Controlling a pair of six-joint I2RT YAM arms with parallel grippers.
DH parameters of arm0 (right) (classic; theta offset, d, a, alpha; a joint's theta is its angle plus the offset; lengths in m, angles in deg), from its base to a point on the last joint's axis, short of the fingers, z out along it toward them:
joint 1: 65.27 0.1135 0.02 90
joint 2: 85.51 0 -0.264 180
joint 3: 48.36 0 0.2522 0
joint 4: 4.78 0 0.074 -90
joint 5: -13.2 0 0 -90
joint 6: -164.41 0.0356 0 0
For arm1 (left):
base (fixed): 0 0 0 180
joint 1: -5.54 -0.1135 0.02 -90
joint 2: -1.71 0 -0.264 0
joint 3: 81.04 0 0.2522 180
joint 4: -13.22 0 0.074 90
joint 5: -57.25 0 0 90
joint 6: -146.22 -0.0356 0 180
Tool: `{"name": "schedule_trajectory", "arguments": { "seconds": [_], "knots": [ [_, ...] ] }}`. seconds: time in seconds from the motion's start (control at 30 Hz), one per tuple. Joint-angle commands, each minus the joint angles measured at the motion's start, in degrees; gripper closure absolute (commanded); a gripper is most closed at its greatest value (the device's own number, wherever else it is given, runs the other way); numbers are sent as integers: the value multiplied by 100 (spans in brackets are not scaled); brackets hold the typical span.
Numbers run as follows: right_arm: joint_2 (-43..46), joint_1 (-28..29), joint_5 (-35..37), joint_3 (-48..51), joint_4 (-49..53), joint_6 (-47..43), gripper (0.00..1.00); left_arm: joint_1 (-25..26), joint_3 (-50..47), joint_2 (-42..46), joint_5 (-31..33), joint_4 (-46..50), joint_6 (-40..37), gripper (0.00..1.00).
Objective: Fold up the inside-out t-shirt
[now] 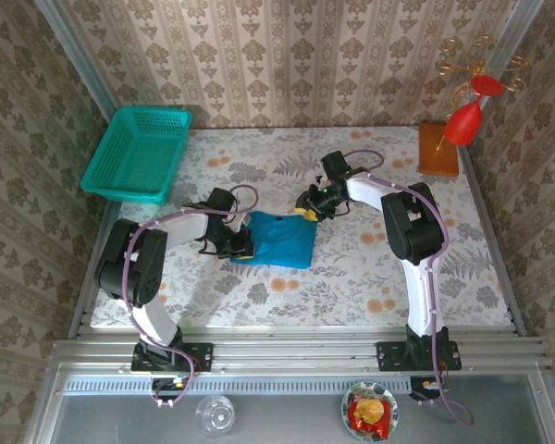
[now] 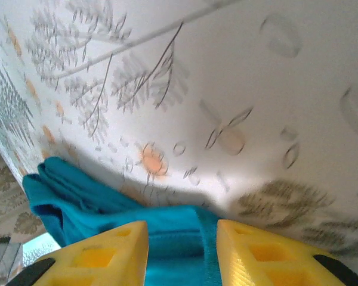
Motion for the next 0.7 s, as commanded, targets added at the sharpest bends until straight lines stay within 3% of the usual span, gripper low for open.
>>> {"name": "schedule_trajectory", "arguments": {
  "seconds": [0.0, 0.2, 0.37, 0.67],
  "knots": [
    [-117, -65, 32, -51, 58, -88, 62, -26, -238, -143, 282, 12, 42, 91],
    [624, -68, 106, 67, 621, -553, 61, -37, -71, 384, 7, -59, 205, 88],
    [1497, -66, 340, 759, 842, -650, 60, -88, 221, 801, 3, 126, 274, 82],
    [2154, 181, 421, 1931, 750, -640, 55, -561, 868, 339, 221, 449, -94, 78]
  ]
}}
